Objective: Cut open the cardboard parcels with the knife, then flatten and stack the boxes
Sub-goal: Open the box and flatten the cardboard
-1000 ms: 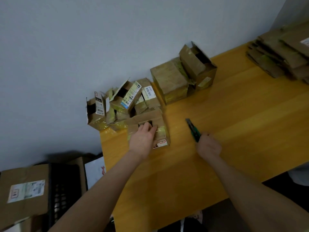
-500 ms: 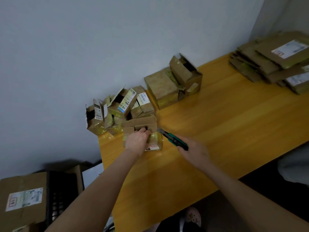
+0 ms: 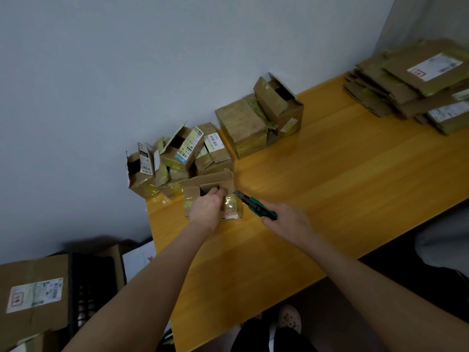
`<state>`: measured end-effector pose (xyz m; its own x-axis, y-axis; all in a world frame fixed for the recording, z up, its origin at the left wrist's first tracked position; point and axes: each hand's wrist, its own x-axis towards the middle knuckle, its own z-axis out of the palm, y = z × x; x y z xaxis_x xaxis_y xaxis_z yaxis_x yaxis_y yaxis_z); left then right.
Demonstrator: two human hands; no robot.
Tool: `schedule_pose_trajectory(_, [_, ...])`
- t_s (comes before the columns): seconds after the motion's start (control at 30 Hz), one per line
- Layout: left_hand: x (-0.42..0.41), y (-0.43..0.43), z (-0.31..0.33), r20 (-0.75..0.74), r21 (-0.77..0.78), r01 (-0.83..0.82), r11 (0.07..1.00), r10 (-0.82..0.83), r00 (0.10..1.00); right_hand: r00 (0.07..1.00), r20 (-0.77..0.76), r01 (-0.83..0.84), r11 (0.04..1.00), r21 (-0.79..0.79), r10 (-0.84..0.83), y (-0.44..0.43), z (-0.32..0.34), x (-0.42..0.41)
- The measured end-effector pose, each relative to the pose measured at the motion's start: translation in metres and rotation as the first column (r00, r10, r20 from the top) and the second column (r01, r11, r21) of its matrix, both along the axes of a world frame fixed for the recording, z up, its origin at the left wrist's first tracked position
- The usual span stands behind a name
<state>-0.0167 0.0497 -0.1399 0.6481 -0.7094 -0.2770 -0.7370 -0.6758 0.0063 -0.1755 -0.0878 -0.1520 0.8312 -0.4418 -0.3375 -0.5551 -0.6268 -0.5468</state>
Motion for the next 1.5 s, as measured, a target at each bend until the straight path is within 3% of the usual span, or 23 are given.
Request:
schedule_pose_trajectory(0.37, [0.004, -0.001, -0.004, -0.047, -0.089, -0.070, 0.994, 0.066, 0.997, 0.996, 0.054, 0.059, 0.994, 0.091, -0.064, 0.004, -0.002, -0.006])
schedule_pose_trajectory(0.53, [0.009, -0.003, 0.004, -0.005, -0.049, -0.079, 0.996, 0.079, 0.997, 0.925, 0.117, 0.300, 0.886, 0.354, -0.361, 0.006, -0.012, -0.005])
schedule_pose_trajectory(0.67, [0.004, -0.006, 0.010, 0.099, -0.018, -0.075, 0.997, 0.076, 0.992, 0.919, -0.039, 0.388, 0.878, 0.281, -0.393, -0.007, -0.027, 0.022])
schedule_pose_trajectory(0.8, [0.002, -0.013, 0.006, 0.081, -0.040, -0.099, 0.994, 0.102, 0.992, 0.910, -0.174, 0.412, 0.866, 0.282, -0.377, -0.010, -0.045, 0.053])
schedule_pose_trajectory(0.9, [0.002, -0.011, 0.004, 0.070, -0.057, -0.038, 0.998, 0.042, 0.997, 0.906, -0.227, 0.399, 0.898, 0.183, -0.356, -0.011, -0.056, 0.064])
schedule_pose_trajectory(1.03, [0.001, -0.004, 0.006, 0.083, -0.025, 0.045, 0.999, -0.043, 0.996, 0.921, -0.122, 0.372, 0.928, -0.004, -0.369, -0.010, -0.054, 0.067])
schedule_pose_trajectory(1.1, [0.000, -0.004, 0.011, 0.100, -0.007, 0.091, 0.996, -0.090, 0.991, 0.920, -0.035, 0.393, 0.915, 0.093, -0.391, -0.001, -0.042, 0.073])
schedule_pose_trajectory(1.17, [0.001, -0.004, 0.020, 0.136, -0.099, 0.115, 0.988, -0.101, 0.986, 0.937, -0.054, 0.348, 0.915, 0.205, -0.345, 0.014, -0.026, 0.082])
schedule_pose_trajectory(1.27, [0.016, -0.007, 0.028, 0.355, -0.315, 0.205, 0.927, -0.086, 0.931, 0.967, -0.147, 0.226, 0.968, 0.113, -0.209, 0.030, -0.016, 0.093])
schedule_pose_trajectory(1.3, [0.024, -0.008, 0.031, 0.346, -0.317, 0.162, 0.935, -0.045, 0.937, 0.966, -0.161, 0.219, 0.972, 0.081, -0.204, 0.032, -0.013, 0.093])
schedule_pose_trajectory(1.4, [0.046, -0.012, 0.039, 0.103, -0.087, -0.086, 0.993, 0.095, 0.990, 0.967, -0.152, 0.216, 0.973, 0.079, -0.203, 0.030, -0.007, 0.095])
schedule_pose_trajectory(1.5, [0.054, -0.008, 0.036, 0.013, 0.063, -0.139, 0.988, 0.138, 0.990, 0.965, -0.119, 0.249, 0.961, 0.124, -0.235, 0.028, -0.007, 0.093])
